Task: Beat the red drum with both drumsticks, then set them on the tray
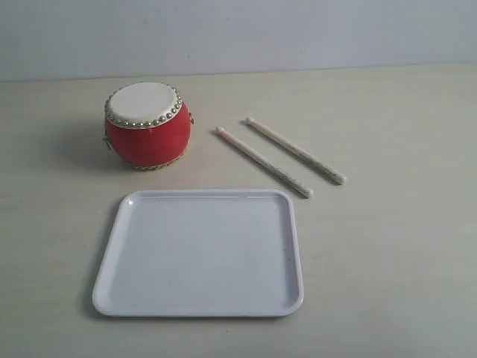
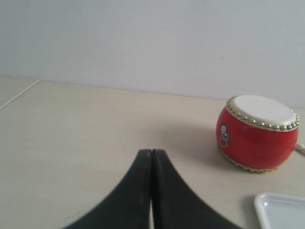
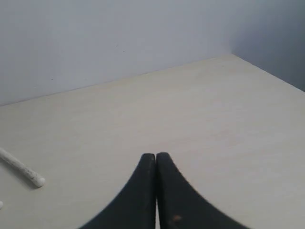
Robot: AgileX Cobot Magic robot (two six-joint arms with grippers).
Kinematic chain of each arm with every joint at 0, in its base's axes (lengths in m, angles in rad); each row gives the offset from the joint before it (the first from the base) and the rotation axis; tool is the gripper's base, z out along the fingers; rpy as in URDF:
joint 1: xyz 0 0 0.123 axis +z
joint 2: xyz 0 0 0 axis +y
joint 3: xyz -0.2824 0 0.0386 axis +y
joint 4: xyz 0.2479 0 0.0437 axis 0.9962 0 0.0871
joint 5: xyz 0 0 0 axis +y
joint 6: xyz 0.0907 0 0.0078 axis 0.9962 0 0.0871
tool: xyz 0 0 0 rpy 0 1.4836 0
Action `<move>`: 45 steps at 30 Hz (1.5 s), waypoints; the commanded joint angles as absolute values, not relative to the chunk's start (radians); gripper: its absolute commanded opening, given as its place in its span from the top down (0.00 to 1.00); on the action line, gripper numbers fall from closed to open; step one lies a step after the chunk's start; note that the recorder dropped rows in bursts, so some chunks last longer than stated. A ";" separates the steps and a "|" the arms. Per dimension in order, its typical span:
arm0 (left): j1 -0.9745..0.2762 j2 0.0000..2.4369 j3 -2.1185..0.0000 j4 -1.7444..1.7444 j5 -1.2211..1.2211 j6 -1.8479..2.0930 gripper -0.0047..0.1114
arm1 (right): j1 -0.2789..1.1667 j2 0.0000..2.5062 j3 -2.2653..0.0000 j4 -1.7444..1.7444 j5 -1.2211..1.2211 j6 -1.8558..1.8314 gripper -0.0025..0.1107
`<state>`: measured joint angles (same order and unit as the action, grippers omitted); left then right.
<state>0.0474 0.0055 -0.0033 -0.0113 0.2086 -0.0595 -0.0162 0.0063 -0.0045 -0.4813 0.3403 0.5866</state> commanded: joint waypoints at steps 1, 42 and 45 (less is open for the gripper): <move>0.049 0.000 0.000 -0.019 0.203 -0.061 0.96 | -0.012 0.000 0.000 -0.481 0.334 0.588 0.98; 0.049 0.000 0.000 -0.019 0.203 -0.061 0.96 | -0.012 0.000 0.000 -0.767 0.084 0.552 0.98; 0.049 0.000 0.000 -0.019 0.203 -0.061 0.96 | -0.012 0.000 0.000 -0.725 0.007 0.552 0.98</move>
